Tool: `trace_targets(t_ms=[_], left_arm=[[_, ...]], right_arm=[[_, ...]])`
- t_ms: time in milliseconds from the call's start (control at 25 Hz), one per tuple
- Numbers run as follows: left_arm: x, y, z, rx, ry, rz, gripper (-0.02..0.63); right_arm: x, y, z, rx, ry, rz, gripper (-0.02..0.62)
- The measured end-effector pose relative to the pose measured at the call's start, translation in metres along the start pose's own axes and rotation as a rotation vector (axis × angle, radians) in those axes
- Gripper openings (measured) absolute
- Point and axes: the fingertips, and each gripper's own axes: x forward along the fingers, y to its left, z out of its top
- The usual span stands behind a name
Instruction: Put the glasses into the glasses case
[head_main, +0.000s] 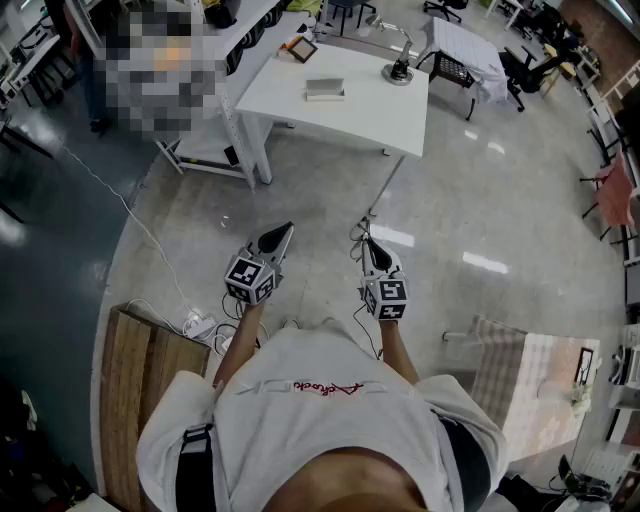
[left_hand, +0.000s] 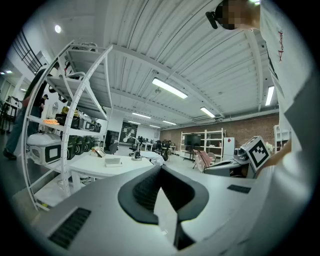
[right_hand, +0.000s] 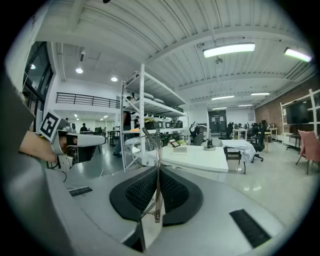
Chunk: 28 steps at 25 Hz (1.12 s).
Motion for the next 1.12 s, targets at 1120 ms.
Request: trace_targets(t_ms=[1120], left_arm=[[0.061,-0.062,-0.013,-0.005,0.023,-0.025,0.024]], right_arm=[[-0.025,-0.064,-0.008,0.049,-0.038,0.039,0.024]])
